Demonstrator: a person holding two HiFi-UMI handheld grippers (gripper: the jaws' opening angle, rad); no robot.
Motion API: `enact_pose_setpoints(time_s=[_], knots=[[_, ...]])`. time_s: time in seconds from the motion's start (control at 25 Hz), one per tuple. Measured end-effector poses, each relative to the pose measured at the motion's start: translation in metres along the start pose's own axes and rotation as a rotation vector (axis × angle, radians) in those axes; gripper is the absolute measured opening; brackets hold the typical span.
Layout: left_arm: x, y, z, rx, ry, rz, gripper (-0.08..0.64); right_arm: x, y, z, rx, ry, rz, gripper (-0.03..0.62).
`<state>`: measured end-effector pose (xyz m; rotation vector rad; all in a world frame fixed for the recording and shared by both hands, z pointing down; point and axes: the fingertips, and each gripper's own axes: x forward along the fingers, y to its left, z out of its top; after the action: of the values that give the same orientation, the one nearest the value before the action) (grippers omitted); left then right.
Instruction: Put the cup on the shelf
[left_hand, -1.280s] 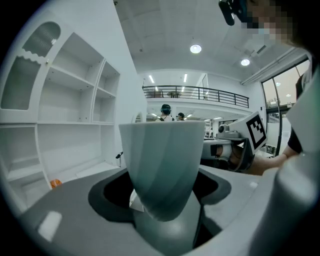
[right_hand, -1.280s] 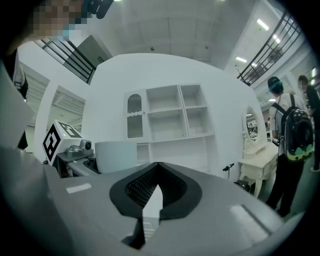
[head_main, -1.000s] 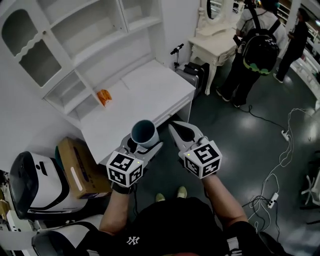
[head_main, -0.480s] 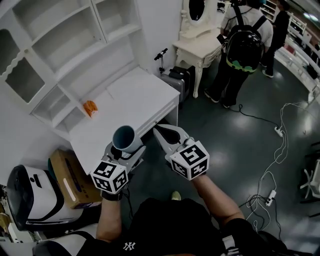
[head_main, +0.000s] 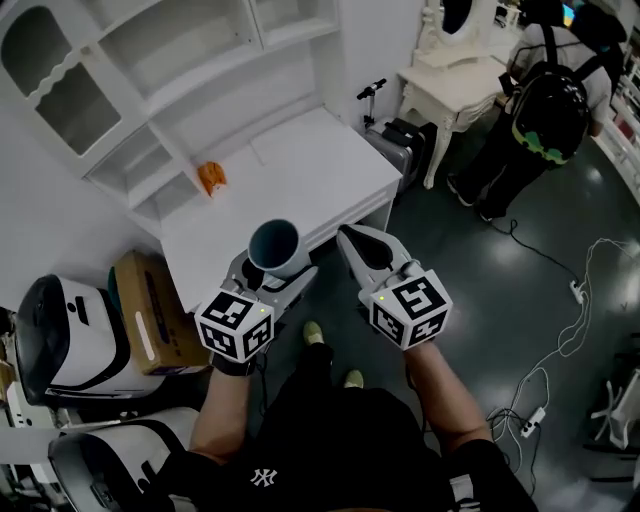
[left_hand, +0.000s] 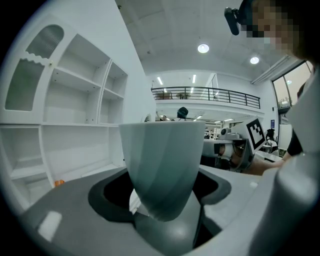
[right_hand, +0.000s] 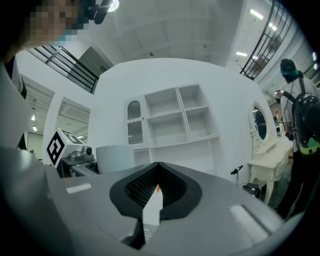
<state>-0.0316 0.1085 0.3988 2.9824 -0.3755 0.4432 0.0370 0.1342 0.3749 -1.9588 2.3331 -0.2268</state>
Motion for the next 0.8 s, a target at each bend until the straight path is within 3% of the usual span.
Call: enact_pose_setpoints(time_s=[0.52,0.8], knots=[[0.043,0.137,0.029,-0.029,-0.032,0.023,0.362,0.142,-0.027,0.017,-0.038,0.017,0.024,0.011],[0.075,0.221,0.060,0.010,-0.025,0.006,0.362,0.230,-0.046,0.036,-0.042,0.009,0.027,0.011]])
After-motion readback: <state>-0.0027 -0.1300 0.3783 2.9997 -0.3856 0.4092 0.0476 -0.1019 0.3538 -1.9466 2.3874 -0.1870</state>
